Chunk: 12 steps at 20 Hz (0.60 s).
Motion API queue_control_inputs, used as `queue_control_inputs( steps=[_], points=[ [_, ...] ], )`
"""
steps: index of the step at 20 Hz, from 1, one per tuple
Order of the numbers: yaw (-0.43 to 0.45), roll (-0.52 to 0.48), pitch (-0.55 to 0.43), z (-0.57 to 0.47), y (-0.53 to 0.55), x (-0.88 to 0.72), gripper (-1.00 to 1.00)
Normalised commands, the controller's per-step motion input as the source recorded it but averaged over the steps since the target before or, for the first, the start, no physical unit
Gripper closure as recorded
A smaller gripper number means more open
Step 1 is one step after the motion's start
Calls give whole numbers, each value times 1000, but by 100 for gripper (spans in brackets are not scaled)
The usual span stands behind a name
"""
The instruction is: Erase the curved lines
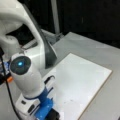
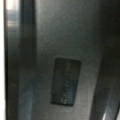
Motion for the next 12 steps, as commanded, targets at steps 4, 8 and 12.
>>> queue_control_inputs(
  steps=[4, 8, 12],
  points=[
    [-72, -35, 15, 231, 72, -180, -100],
    [-79, -114, 82, 252, 213, -161, -100],
    [-32, -148, 111, 252, 384, -135, -100]
  ],
)
